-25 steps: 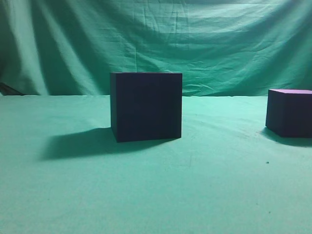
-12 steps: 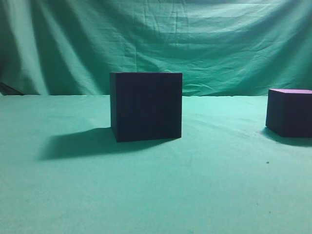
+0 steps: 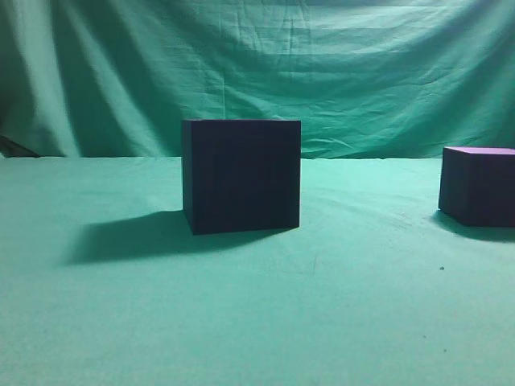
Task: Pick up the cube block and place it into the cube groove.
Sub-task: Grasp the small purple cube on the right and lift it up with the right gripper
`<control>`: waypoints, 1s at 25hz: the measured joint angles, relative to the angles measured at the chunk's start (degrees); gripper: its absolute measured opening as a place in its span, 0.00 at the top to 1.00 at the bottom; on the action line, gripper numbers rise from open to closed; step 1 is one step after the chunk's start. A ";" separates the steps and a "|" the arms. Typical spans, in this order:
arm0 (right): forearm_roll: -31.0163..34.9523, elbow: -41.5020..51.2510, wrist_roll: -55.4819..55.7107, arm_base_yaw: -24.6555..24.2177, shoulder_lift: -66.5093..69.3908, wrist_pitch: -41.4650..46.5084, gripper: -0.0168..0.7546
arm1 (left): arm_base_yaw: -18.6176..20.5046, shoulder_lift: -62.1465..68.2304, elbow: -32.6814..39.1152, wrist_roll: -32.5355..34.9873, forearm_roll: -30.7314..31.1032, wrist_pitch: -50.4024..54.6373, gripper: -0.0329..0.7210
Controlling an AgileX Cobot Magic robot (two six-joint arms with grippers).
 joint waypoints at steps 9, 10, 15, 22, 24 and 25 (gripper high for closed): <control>9.41 -10.11 0.83 0.00 23.86 10.36 0.98 | 0.00 0.00 0.00 0.00 0.00 0.00 0.96; 9.64 -11.55 -1.03 0.00 25.37 11.35 0.98 | 0.00 0.00 0.00 0.00 0.00 0.00 0.96; 9.77 -21.88 -10.35 3.62 36.37 22.21 0.98 | 0.00 0.00 0.00 0.00 0.00 0.00 0.96; 2.33 -36.09 -4.49 13.60 55.84 34.68 0.98 | 0.00 0.00 0.00 0.00 0.00 0.00 0.96; -0.52 -39.56 -0.35 14.07 60.63 37.73 0.98 | 0.00 0.00 0.00 0.00 0.00 0.00 0.96; -1.42 -41.27 0.72 14.16 63.11 39.16 0.98 | 0.00 0.00 0.00 0.00 0.00 0.00 0.96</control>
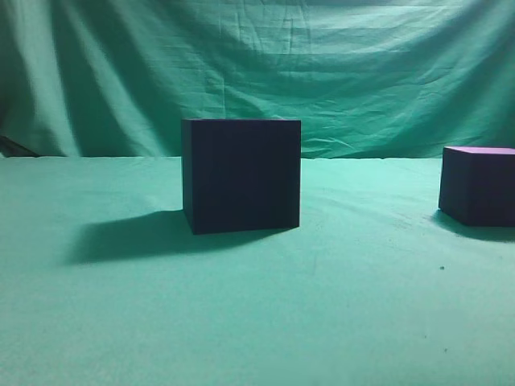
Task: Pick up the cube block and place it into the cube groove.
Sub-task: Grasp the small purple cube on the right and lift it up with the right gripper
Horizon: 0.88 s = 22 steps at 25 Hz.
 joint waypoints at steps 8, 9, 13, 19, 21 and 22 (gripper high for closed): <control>-0.92 -8.64 1.52 0.00 13.92 4.30 0.59 | 0.00 0.00 0.00 0.00 0.00 0.00 0.96; -0.92 -9.11 1.75 0.00 15.04 4.30 0.50 | 0.00 0.00 0.00 0.00 0.00 0.00 0.96; -0.82 -9.74 4.37 0.00 17.92 3.20 0.19 | 0.00 0.00 0.00 0.00 0.00 0.00 0.96; -2.87 -9.76 8.19 0.00 21.82 0.28 0.17 | 0.00 0.00 0.00 0.00 0.00 0.00 0.96; -3.83 -9.76 8.96 0.00 23.15 -0.55 0.17 | 0.00 0.00 0.00 0.00 0.00 0.00 0.96; -4.10 -9.76 9.20 0.00 23.81 -1.03 0.17 | 0.00 0.00 0.00 0.00 0.00 0.00 0.96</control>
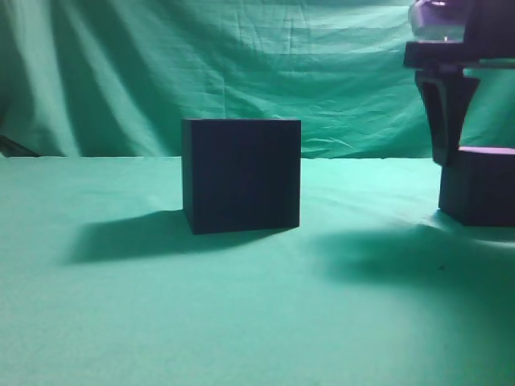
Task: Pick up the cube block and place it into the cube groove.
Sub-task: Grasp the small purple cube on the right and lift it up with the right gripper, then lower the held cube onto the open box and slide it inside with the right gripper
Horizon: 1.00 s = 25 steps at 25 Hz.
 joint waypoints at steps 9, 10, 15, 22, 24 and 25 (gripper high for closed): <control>-0.21 -0.35 0.60 0.00 1.96 -1.80 0.40 | 0.00 0.00 0.00 0.00 0.00 0.00 0.96; -0.21 -0.81 0.84 0.00 1.96 -1.26 0.45 | 0.00 0.00 0.00 0.00 0.00 0.00 0.96; -0.11 -8.37 0.85 0.00 2.09 4.92 0.43 | 0.00 0.00 0.00 0.00 0.00 0.00 0.96; -0.11 -24.71 -1.39 7.12 2.09 18.33 0.43 | 0.00 0.00 0.00 0.00 0.00 0.00 0.96; 0.02 -27.51 -1.39 11.02 2.09 19.76 0.43 | 0.00 0.00 0.00 0.00 0.00 0.00 0.96; 0.02 -28.33 -1.39 13.23 2.09 19.93 0.43 | 0.00 0.00 0.00 0.00 0.00 0.00 0.96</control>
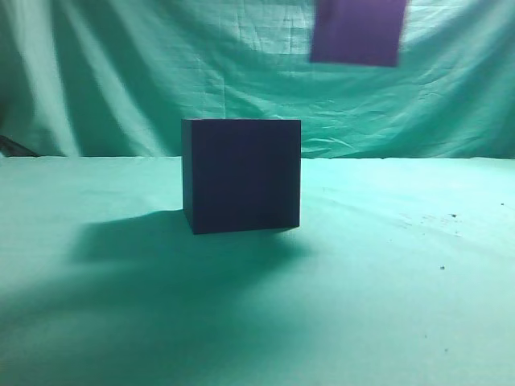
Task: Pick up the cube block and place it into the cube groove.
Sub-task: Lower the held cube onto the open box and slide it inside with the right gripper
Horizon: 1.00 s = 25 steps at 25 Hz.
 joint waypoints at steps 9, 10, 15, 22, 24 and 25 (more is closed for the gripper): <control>0.84 -2.21 0.12 11.59 3.36 -0.81 0.43 | 0.00 0.00 0.00 0.00 0.00 0.00 0.96; 0.98 -2.68 0.12 11.74 3.98 -0.96 0.43 | 0.00 0.00 0.00 0.00 0.00 0.00 0.96; 1.54 -5.65 0.22 11.98 7.51 -1.06 0.43 | 0.00 0.00 0.00 0.00 0.00 0.00 0.96; 1.41 -7.25 2.59 11.98 10.60 -0.63 0.43 | 0.00 0.00 0.00 0.00 0.00 0.00 0.96; 0.98 -7.39 3.19 11.98 10.98 -0.63 0.43 | 0.00 0.00 0.00 0.00 0.00 0.00 0.96; 0.76 -7.62 3.62 11.98 11.25 -0.52 0.43 | 0.00 0.00 0.00 0.00 0.00 0.00 0.96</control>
